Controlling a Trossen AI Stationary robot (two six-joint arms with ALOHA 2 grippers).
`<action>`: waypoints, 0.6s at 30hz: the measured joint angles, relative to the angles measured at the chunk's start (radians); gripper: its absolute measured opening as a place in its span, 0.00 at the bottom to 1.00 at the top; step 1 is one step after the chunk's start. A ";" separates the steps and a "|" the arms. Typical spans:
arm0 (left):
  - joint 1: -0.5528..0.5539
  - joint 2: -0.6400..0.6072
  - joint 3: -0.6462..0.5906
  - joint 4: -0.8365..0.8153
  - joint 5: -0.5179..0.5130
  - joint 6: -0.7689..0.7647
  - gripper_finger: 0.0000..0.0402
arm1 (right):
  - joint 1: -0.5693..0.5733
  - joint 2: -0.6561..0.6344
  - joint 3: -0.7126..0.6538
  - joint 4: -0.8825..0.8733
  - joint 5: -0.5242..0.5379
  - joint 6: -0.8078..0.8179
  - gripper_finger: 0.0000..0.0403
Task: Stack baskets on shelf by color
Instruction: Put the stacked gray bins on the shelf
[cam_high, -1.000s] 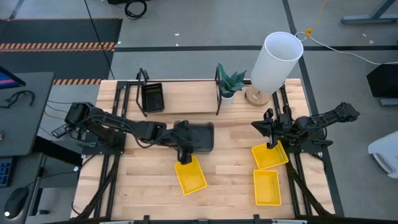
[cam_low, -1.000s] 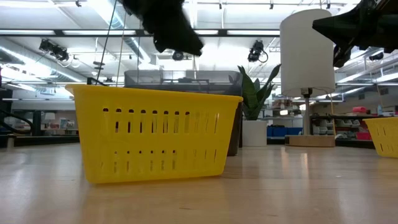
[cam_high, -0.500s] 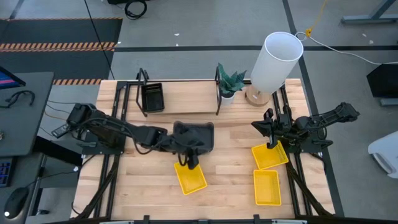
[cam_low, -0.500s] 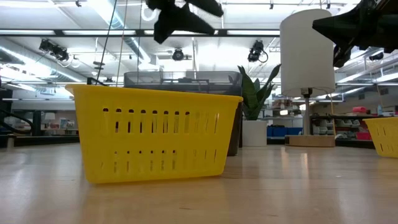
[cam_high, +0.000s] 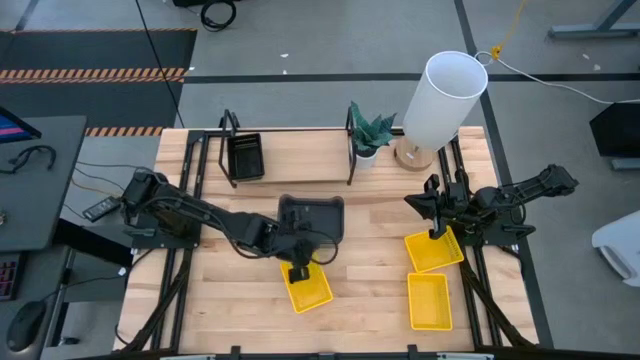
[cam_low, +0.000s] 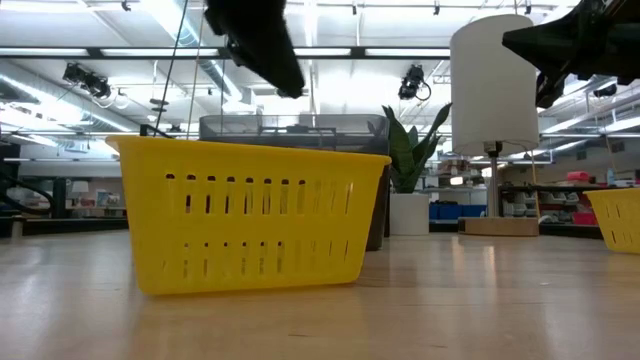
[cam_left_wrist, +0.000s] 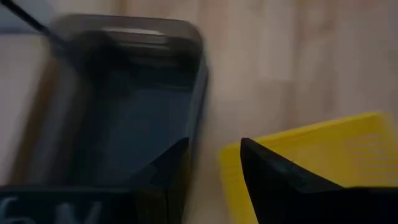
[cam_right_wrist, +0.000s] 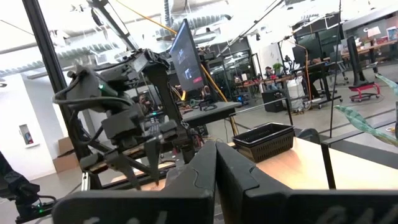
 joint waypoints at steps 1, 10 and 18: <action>-0.005 0.000 0.000 -0.011 -0.037 0.018 0.38 | 0.000 0.000 0.000 -0.004 0.000 0.000 0.03; -0.021 0.037 0.000 -0.069 -0.075 0.108 0.48 | 0.000 0.000 0.000 0.001 0.000 0.000 0.03; -0.019 0.085 -0.001 -0.268 -0.224 0.162 0.48 | 0.000 0.002 0.000 -0.001 0.000 0.000 0.03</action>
